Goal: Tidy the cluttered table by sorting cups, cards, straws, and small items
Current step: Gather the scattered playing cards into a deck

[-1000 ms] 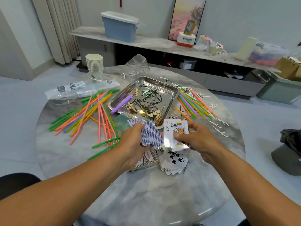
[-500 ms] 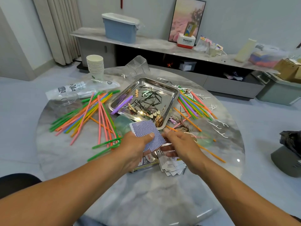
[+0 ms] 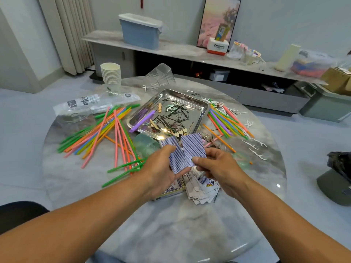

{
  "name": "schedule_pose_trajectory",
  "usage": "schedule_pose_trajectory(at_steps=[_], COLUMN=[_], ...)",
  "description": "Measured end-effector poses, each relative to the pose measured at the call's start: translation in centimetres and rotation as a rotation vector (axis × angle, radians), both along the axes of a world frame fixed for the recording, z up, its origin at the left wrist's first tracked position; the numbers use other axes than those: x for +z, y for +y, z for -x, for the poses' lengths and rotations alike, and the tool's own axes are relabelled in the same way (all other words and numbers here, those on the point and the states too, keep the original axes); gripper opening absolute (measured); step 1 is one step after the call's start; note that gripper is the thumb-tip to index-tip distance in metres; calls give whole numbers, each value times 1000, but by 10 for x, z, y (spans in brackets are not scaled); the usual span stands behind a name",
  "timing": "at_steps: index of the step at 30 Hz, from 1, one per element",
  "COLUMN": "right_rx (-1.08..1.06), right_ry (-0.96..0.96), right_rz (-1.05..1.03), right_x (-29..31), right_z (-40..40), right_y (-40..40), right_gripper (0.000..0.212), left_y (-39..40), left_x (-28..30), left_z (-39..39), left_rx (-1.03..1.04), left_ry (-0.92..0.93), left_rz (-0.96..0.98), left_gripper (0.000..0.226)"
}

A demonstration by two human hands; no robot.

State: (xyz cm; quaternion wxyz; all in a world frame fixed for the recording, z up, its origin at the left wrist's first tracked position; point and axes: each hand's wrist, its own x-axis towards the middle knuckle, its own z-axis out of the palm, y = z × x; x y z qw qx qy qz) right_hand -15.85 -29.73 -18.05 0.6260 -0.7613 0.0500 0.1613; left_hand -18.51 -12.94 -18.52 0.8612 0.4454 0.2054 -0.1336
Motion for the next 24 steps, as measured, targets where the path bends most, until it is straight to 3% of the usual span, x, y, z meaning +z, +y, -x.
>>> schedule_pose_trajectory(at_steps=[7,14,17,20,22,24], right_rx=[132,-9,-119,87,238,292], right_ry=[47,-4,-428,-826,-942,-926], right_rz=[35,-3,309,879,1038,1036], right_x=[0,2,-2,-8,-14,-16], right_z=[6,4,1,8,18,23], right_y=[3,3,-1,6,17,23], right_gripper=[19,8,6,14,30,41], left_y=[-2,-1,-2,-2,-3,-6], left_x=[-9,-7,-7,-1,0,-5], left_z=[1,-3,-5,-2,1,1], left_rx=[15,77,97,42,-12,3], left_ry=[-95,-37,13,-25,-65,-79], left_rz=[-319,-220,-187,-58,16,-52], left_gripper=[26,22,27,36,41,28])
